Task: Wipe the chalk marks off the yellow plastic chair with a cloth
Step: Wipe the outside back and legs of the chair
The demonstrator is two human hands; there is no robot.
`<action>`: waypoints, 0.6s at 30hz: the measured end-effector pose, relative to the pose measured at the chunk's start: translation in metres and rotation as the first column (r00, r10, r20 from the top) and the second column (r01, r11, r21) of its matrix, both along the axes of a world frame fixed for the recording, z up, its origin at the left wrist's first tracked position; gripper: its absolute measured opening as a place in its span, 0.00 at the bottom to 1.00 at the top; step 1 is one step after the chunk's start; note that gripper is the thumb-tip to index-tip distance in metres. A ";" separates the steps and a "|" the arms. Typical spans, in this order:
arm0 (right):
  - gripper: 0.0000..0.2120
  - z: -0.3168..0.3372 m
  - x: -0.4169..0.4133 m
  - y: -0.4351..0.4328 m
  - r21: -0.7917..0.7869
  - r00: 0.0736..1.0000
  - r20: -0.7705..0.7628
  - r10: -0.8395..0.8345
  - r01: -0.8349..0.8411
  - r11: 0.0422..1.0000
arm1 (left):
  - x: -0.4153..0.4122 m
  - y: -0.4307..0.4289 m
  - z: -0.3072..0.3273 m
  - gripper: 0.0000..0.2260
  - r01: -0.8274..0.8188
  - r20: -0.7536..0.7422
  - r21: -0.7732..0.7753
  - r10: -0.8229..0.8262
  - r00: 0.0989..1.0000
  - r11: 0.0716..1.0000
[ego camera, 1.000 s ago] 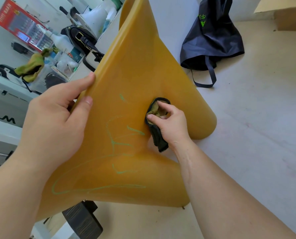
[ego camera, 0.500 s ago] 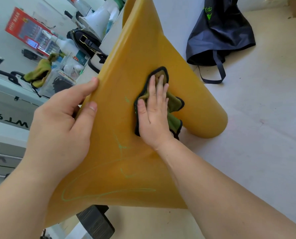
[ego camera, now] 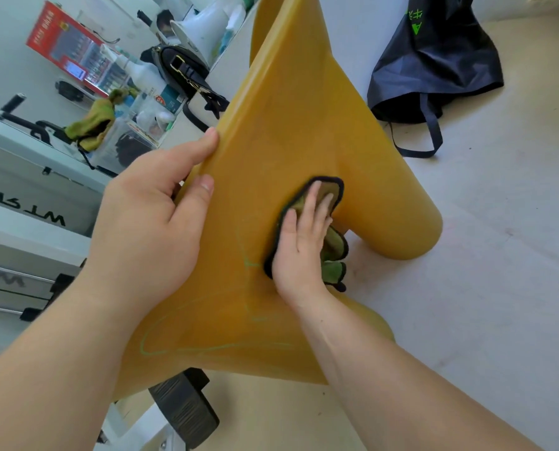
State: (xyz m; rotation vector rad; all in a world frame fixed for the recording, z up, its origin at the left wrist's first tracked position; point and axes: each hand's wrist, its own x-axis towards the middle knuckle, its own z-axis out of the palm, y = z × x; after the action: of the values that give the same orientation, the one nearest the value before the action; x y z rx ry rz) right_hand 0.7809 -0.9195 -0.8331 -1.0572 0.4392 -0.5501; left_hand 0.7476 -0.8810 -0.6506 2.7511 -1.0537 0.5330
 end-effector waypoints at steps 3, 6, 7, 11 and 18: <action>0.25 0.033 -0.007 -0.002 -0.195 0.992 0.094 -0.079 0.097 0.976 | 0.000 0.001 -0.001 0.19 0.016 0.014 -0.007 -0.016 1.000 1.000; 0.25 0.030 -0.009 0.003 -0.235 0.983 0.150 -0.107 0.140 0.962 | 0.000 0.000 -0.002 0.19 0.025 0.019 -0.006 -0.025 1.000 1.000; 0.25 0.021 -0.009 0.007 -0.230 0.983 0.144 -0.112 0.143 0.963 | 0.000 -0.001 -0.002 0.19 0.023 0.019 -0.005 -0.023 1.000 1.000; 0.29 -0.027 -0.007 0.031 -0.129 1.000 -0.021 -0.002 0.000 0.992 | 0.000 -0.001 0.000 0.19 0.010 0.016 0.001 -0.010 1.000 1.000; 0.30 0.002 -0.014 0.016 -0.134 0.999 -0.022 0.039 -0.042 0.990 | 0.000 -0.001 0.000 0.18 0.019 0.024 0.019 -0.019 1.000 1.000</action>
State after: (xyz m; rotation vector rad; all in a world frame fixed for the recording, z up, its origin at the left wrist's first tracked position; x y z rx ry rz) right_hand 0.7666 -0.9034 -0.8314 -1.1987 0.4014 -0.5394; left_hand 0.7481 -0.8820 -0.6506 2.7544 -1.0950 0.5583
